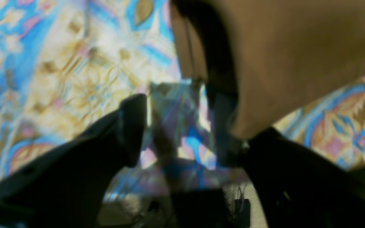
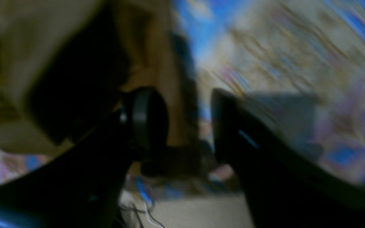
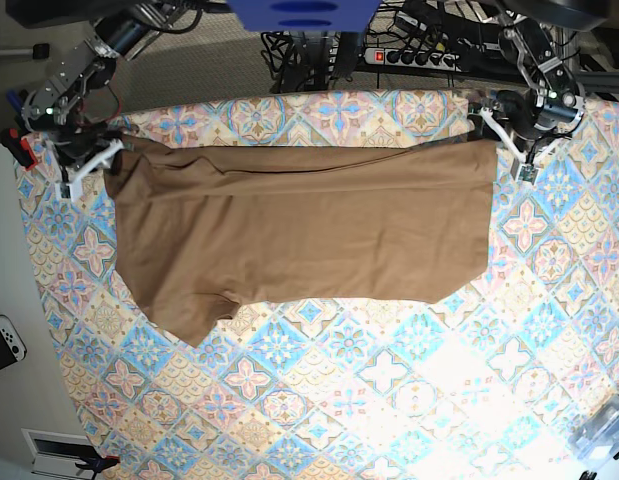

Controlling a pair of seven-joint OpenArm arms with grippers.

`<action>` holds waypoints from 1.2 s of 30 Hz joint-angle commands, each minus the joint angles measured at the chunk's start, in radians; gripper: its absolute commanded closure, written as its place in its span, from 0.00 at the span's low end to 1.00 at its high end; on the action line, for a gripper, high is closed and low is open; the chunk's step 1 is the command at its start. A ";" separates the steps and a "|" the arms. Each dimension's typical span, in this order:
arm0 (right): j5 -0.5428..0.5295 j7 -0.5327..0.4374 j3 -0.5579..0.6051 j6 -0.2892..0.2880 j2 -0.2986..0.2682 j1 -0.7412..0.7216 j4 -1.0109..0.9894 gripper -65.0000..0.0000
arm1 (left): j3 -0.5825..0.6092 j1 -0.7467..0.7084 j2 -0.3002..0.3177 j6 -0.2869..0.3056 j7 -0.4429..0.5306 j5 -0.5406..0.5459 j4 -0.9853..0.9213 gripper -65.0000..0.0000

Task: Layout the t-shirt on the table in an organized manner, then fold the t-shirt properly
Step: 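Pull the shirt edge outward with both grippers to smooth it, then release the shirt with both grippers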

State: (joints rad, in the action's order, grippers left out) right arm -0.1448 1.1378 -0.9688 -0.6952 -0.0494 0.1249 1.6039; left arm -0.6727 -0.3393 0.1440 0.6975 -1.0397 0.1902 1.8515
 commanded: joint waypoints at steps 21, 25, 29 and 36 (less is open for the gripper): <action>-0.017 -0.025 -0.005 -0.003 -0.017 -0.020 0.192 0.45 | -0.003 -0.025 0.010 0.001 0.025 0.016 0.185 0.46; 0.058 -0.025 0.054 -0.003 -0.017 -0.020 0.121 0.45 | -0.003 -0.025 0.010 0.001 0.025 0.016 0.185 0.46; 0.178 -0.028 0.072 -0.003 -0.017 -0.021 0.108 0.45 | -0.003 -0.024 0.010 0.001 0.025 0.016 0.185 0.46; 0.199 -0.032 0.067 -0.003 -0.011 -0.021 0.195 0.45 | -0.003 -0.024 0.010 0.001 0.025 0.018 0.185 0.46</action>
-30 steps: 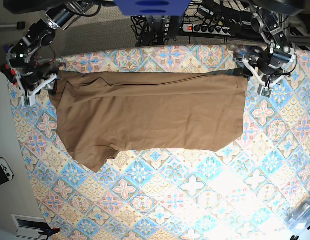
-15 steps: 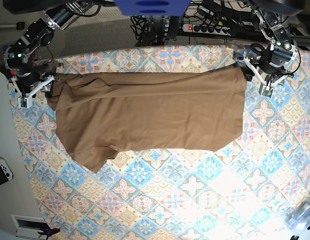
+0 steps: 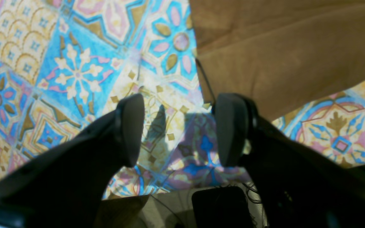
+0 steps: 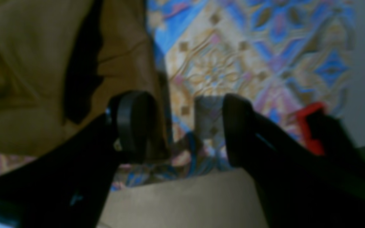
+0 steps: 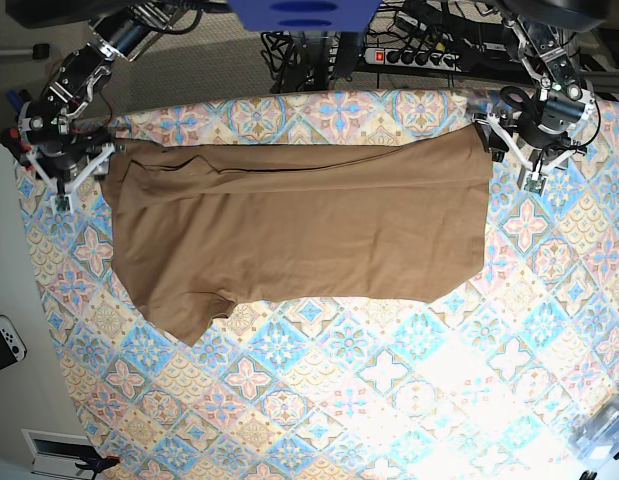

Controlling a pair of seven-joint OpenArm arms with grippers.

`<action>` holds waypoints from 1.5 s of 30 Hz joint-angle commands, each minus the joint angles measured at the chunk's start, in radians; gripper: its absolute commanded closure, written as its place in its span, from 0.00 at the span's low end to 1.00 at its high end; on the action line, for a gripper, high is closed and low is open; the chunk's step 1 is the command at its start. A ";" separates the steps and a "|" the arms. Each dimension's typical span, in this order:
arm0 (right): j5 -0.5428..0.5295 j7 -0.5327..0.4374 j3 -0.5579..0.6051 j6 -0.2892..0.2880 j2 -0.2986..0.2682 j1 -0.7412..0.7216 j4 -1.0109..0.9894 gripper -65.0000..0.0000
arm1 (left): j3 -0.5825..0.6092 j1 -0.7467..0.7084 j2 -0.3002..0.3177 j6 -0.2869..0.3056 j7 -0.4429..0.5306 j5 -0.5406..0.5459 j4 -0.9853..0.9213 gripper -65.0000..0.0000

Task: Layout the t-shirt on the table in an organized manner, then fold the t-shirt properly
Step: 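Release the shirt with both grippers, then move the right gripper to the shirt's sleeve and hem corner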

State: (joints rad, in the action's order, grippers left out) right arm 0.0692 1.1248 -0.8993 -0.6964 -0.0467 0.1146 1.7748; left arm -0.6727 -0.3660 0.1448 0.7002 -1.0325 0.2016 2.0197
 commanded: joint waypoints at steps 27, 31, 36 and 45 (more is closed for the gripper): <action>0.070 -0.277 0.213 -0.002 -0.048 -0.433 -0.427 0.45 | 0.103 0.301 -0.046 -0.002 0.016 -0.100 0.055 0.46; 0.133 -0.466 0.207 -0.002 -0.072 -0.530 -0.637 0.45 | 0.101 0.301 -0.043 -0.002 0.016 -0.130 0.055 0.46; 0.174 -0.658 0.205 -0.002 -0.130 -0.602 -0.921 0.45 | 0.100 0.301 -0.043 -0.002 0.016 -0.144 0.055 0.46; 0.179 -0.799 0.211 -0.002 -0.230 -0.680 -1.189 0.45 | 0.101 0.299 -0.047 -0.002 0.016 -0.144 0.055 0.46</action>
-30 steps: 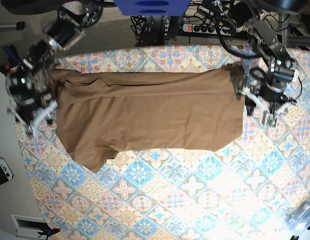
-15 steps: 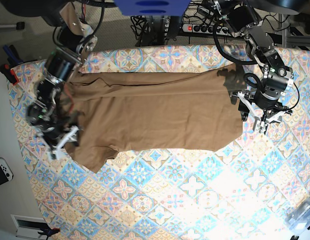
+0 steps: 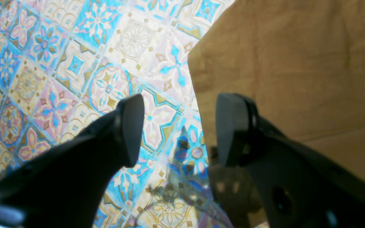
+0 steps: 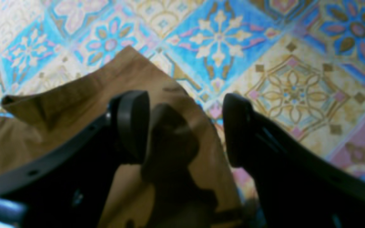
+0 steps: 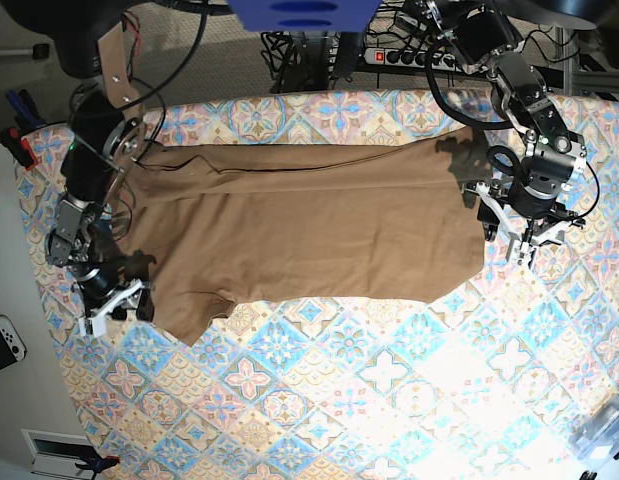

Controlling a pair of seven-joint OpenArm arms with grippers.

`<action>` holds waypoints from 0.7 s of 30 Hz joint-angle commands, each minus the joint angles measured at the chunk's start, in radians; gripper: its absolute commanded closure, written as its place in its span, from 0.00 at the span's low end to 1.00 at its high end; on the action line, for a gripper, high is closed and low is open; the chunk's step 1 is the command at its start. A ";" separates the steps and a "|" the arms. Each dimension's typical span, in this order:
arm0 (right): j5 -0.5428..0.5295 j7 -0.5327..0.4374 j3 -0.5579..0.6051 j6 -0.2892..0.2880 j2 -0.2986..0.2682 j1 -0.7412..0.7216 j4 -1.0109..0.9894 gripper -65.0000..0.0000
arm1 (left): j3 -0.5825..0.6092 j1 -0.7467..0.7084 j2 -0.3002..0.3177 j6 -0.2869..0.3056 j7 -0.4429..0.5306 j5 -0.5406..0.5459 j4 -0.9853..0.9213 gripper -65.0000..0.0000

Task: Layout the t-shirt on the table in an organized manner, then fold the t-shirt properly
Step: 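Move the right gripper to the shirt's sleeve and hem corner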

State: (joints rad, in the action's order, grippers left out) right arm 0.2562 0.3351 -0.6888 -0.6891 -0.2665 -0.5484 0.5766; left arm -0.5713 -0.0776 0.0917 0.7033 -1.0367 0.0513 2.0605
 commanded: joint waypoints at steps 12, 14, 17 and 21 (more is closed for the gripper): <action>0.228 -0.012 0.005 -0.009 -0.003 -0.016 0.009 0.46 | 0.001 0.009 0.006 -0.005 0.020 0.006 0.015 0.46; 0.277 -0.012 0.005 -0.009 0.017 -0.014 0.009 0.49 | 0.001 0.006 0.006 -0.005 0.020 0.006 0.015 0.46; 0.346 -0.012 0.005 -0.009 0.026 -0.014 0.009 0.67 | -0.002 0.006 0.006 -0.005 0.020 0.006 0.004 0.46; 0.401 -0.011 -0.004 -0.009 0.045 -0.012 0.032 1.00 | -0.003 0.005 0.006 -0.005 0.020 0.006 0.001 0.46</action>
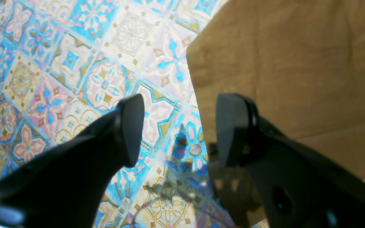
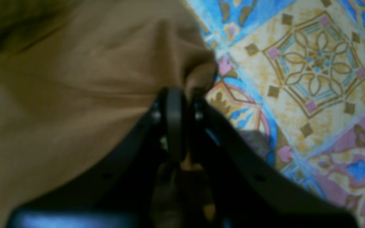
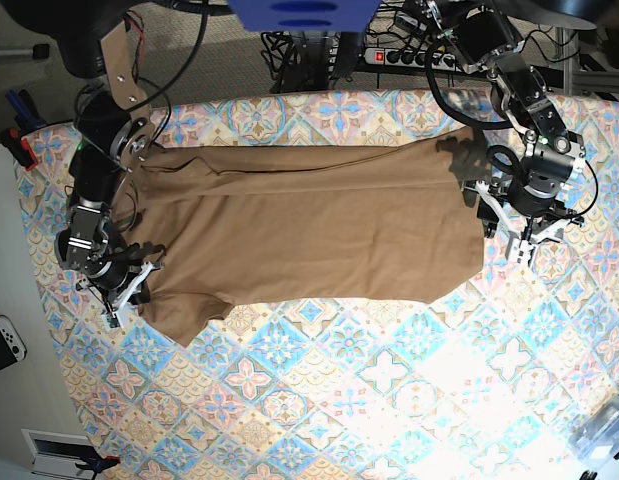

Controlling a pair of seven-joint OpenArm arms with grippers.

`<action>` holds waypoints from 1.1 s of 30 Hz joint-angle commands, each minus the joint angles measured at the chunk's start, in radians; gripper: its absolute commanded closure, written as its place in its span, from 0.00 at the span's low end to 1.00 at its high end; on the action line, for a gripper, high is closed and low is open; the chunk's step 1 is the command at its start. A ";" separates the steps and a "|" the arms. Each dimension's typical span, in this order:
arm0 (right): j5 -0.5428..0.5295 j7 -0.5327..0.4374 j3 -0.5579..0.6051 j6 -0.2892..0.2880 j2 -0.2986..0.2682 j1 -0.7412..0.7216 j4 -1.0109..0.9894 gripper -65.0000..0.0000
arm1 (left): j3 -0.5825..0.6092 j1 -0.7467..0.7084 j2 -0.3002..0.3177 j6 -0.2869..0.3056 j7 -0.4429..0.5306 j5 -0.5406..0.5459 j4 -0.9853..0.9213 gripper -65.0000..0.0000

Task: Layout the t-shirt on the table in an organized manner, then fold the t-shirt properly
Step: 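Move the right gripper to the shirt's sleeve and hem corner, then grasp the shirt hem corner with the right gripper and tug it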

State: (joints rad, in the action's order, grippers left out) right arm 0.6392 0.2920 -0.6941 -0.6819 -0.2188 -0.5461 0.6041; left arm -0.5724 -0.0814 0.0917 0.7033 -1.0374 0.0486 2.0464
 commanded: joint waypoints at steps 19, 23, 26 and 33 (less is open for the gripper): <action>0.098 0.040 0.000 -0.016 0.244 0.444 0.787 1.00 | 0.002 0.010 0.004 -0.005 0.022 0.010 -0.007 0.46; 0.097 0.040 0.004 -0.016 0.275 0.490 0.857 1.00 | 0.002 0.010 0.004 -0.005 0.022 0.010 -0.007 0.46; 0.100 0.042 0.001 -0.016 0.289 0.489 0.857 1.00 | 0.002 0.009 0.004 -0.005 0.022 0.010 -0.007 0.46; 0.097 0.042 0.000 -0.016 0.293 0.493 0.882 0.49 | 0.002 0.009 0.004 -0.005 0.022 0.010 -0.007 0.46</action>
State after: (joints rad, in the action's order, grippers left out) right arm 0.7536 0.3546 -0.6949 -0.6960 0.0799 -0.0376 1.4624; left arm -0.5701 -0.0834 0.0914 0.7033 -1.0328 0.0517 2.0258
